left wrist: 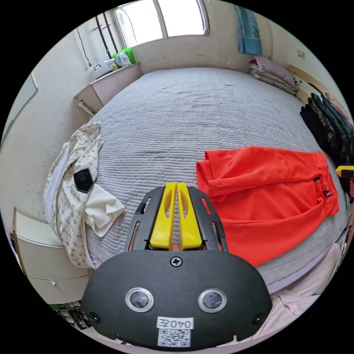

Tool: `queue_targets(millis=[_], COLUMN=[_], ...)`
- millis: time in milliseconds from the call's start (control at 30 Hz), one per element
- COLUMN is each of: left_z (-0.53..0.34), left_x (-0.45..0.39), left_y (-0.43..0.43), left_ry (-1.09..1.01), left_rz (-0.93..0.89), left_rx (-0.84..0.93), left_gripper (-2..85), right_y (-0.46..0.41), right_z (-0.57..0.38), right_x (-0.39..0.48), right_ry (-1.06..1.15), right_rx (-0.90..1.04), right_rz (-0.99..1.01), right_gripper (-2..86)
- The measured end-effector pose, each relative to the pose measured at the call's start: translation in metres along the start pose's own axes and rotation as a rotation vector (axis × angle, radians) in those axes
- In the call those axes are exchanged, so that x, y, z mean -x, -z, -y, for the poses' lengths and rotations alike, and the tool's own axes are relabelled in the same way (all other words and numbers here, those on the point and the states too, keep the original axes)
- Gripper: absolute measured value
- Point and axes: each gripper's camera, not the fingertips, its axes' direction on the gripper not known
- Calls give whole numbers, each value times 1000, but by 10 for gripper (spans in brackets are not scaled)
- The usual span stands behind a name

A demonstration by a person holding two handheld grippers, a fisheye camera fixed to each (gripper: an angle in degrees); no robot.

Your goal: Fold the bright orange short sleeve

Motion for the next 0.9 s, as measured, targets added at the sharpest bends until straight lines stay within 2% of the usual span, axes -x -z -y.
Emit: queue_targets(millis=[67,167,267,467,600,733,833,900], left_z=[-2,-9,-21,-22,-24,-27,-30,-33], left_x=[4,0,1,-3,-9,-2,16,29], left_y=[-3,-16,-23,-32,-34,-38,-35,-31], left_ry=[10,-25,-62,-179,-250,-223,-123,-67], left_rz=[-57,-153,-145,-302,-262,-219,-116,-39], left_rx=[-23,-30,-42,19,34,71,43,12], left_gripper=[-9,-5,16,54,41,30,28,26], right_y=[-20,-74,-138,-262,-302,-316,-307,-319], right_z=[55,128,196,283,295,297,311,317], right_x=[46,109,169,254,283,298,296,292], right_ry=[149,284,381,420,413,443,341,301], right_rx=[14,58,130,381,440,393,242,230], right_rz=[86,53,56,12,-105,-262,-250,-226], right_gripper=[-6,4,45,121,107,8,9,39])
